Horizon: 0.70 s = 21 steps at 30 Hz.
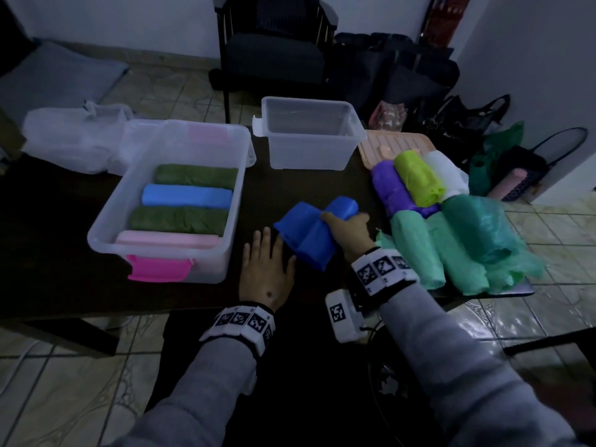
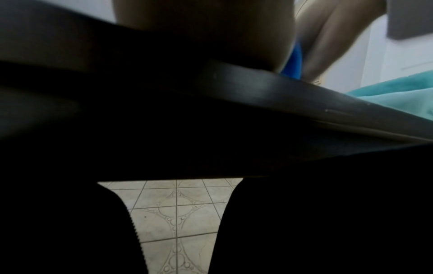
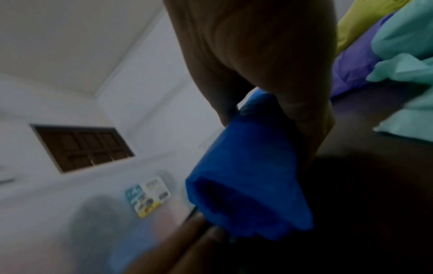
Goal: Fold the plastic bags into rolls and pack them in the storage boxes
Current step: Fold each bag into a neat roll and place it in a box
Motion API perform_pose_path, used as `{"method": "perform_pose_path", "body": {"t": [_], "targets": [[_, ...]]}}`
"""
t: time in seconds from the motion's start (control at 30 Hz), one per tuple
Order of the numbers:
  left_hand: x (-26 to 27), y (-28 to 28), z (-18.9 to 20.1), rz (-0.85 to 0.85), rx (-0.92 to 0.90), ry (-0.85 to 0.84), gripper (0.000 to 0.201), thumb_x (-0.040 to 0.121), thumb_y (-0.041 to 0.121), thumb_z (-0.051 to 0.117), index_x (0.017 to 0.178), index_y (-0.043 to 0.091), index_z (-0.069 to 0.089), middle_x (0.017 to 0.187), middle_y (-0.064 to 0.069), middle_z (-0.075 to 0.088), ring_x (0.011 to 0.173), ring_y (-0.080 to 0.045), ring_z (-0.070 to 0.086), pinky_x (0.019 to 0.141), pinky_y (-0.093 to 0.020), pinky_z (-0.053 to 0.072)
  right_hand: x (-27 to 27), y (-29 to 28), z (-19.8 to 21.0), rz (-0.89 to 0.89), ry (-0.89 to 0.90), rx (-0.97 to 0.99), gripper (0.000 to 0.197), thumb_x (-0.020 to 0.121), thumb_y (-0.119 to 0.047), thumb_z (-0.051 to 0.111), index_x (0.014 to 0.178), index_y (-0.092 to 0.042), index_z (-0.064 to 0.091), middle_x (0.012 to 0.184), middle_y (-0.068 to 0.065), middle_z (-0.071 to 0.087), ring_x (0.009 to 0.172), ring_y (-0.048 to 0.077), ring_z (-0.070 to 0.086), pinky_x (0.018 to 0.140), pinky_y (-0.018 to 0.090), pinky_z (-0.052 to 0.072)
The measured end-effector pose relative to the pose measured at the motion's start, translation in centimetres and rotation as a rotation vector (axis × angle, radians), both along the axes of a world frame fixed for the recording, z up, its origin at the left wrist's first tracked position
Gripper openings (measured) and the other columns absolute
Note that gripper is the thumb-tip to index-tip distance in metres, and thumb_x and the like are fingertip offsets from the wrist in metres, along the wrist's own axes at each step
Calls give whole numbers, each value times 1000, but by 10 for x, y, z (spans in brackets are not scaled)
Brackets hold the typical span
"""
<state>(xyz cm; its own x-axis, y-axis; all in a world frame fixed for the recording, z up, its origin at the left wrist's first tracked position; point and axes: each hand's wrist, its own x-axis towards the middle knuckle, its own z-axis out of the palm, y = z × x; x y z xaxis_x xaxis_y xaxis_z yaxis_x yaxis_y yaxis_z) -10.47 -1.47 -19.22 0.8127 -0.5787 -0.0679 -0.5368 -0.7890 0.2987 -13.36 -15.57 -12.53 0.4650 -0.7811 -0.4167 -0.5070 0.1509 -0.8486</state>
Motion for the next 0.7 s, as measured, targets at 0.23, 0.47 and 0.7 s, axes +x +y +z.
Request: {"method": "perform_pose_path", "body": {"t": [0.23, 0.47, 0.7], "targets": [[5, 0, 4, -17, -48, 81, 53, 99, 38, 32, 148, 17, 23, 158, -7, 10, 146, -23, 5, 117, -37, 4, -3, -2, -9, 245, 367, -477, 80, 86, -49, 59, 142, -3, 26, 144, 18, 29, 133, 36, 29, 106, 44, 30], [34, -26, 40, 311, -238, 360, 51, 94, 45, 45, 127, 6, 49, 128, -15, 54, 119, -32, 50, 96, -41, 43, -19, -19, 21, 1184, 303, -1059, 54, 85, -6, 47, 136, -24, 47, 142, 1, 42, 136, 21, 30, 112, 39, 23], [37, -49, 47, 193, -44, 417, 39, 89, 31, 61, 118, 6, 57, 126, -16, 55, 114, -34, 53, 89, -39, 45, -36, -28, 26, 1355, 622, -1419, 66, 78, -28, 68, 137, -28, 37, 137, 3, 33, 127, 25, 30, 103, 38, 27]]}}
